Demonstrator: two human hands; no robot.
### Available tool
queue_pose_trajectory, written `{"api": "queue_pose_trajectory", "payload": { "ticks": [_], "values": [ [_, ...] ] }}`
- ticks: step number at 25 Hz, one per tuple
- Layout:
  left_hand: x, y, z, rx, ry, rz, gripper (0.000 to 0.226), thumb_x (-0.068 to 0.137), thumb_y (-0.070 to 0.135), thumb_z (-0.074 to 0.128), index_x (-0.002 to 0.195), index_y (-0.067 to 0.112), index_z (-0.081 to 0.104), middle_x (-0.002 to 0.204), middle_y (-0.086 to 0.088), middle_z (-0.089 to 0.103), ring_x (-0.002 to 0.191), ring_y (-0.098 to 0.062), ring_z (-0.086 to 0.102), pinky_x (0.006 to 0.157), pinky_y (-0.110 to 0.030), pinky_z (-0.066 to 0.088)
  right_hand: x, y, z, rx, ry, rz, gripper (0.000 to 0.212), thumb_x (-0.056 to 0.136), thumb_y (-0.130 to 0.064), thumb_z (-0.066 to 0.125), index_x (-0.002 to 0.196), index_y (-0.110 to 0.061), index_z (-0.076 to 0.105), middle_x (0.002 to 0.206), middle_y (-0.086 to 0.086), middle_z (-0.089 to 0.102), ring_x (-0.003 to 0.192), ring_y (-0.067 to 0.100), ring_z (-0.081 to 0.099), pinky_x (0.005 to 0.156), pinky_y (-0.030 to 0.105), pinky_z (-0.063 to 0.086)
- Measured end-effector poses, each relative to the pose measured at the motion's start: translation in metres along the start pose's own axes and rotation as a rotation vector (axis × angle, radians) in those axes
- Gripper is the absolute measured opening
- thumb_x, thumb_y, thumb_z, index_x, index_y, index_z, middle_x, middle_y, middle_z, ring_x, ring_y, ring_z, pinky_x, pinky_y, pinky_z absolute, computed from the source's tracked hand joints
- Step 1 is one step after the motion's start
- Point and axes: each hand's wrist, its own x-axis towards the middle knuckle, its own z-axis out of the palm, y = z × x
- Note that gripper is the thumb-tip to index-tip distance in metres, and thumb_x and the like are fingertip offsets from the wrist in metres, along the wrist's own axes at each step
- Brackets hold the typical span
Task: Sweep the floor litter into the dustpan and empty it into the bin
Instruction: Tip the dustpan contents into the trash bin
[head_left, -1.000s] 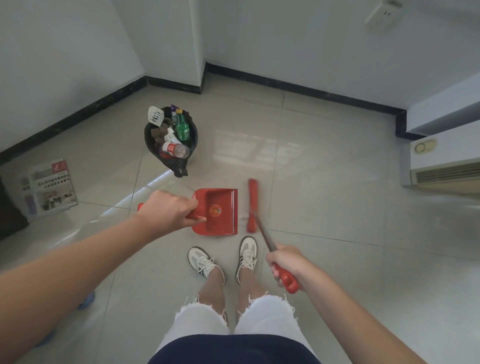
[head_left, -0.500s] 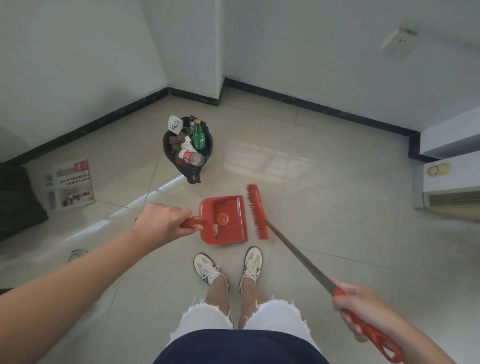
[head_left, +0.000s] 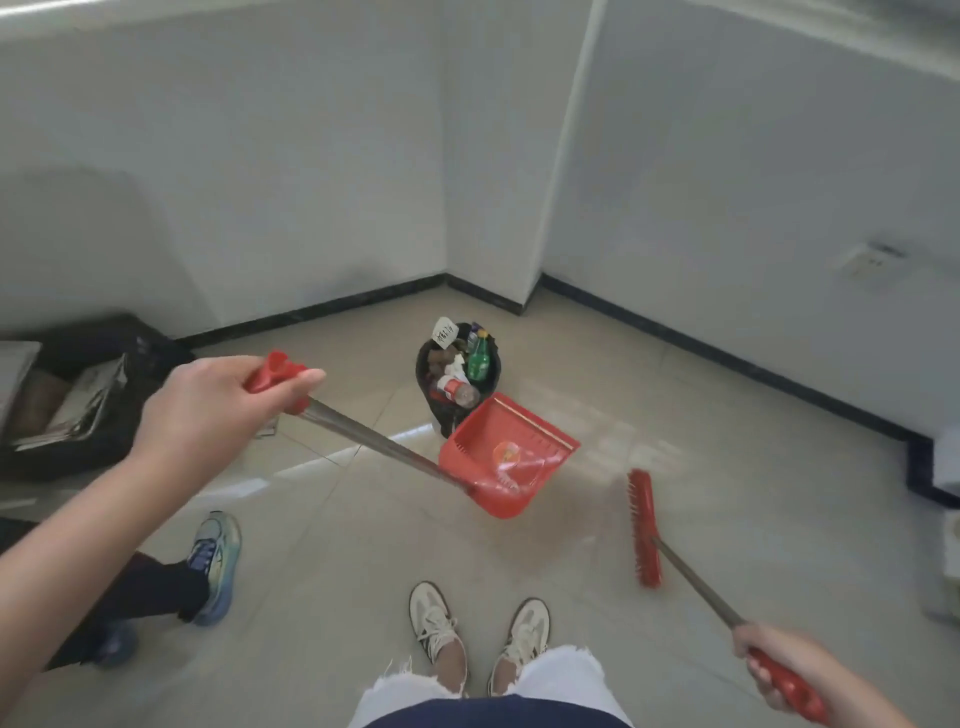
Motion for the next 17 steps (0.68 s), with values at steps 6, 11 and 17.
{"api": "queue_pose_trajectory", "payload": {
  "ticks": [6,11,17],
  "values": [
    [-0.019,-0.033,-0.014,-0.404,0.169,-0.351,0.043,0.078,0.065,0.065,0.064,0.025,0.073,0.057,-0.004,0.057,0.052,-0.022,0.043,0.056,-0.03,0.038,0.009,-0.028,0.028,-0.051,-0.077,0.004,0.028,0.078,0.005,0.053,0.052,-0.003,0.048,0.04,0.01,0.044,0.025,0.015,0.036,0.034,0.011,0.03],
    [-0.033,-0.098,0.019,-0.804,0.123,-0.839,0.053,0.074,0.058,0.074,0.072,0.006,0.061,0.046,0.0,0.041,0.037,-0.012,0.031,0.038,-0.015,0.029,0.005,-0.059,0.048,-0.014,-0.169,-0.005,0.025,0.081,0.0,0.055,0.057,-0.006,0.048,0.046,0.007,0.044,0.029,0.013,0.037,0.032,0.012,0.028],
    [-0.094,-0.169,0.087,-1.169,0.153,-1.183,0.047,0.082,0.049,0.071,0.068,0.011,0.047,0.032,0.004,0.042,0.021,-0.003,0.031,0.034,-0.008,0.03,-0.01,-0.082,0.067,-0.121,-0.141,-0.095,0.012,0.078,0.0,0.055,0.083,-0.011,0.055,0.046,0.006,0.045,0.03,0.014,0.038,0.039,0.013,0.03]
  ]
}}
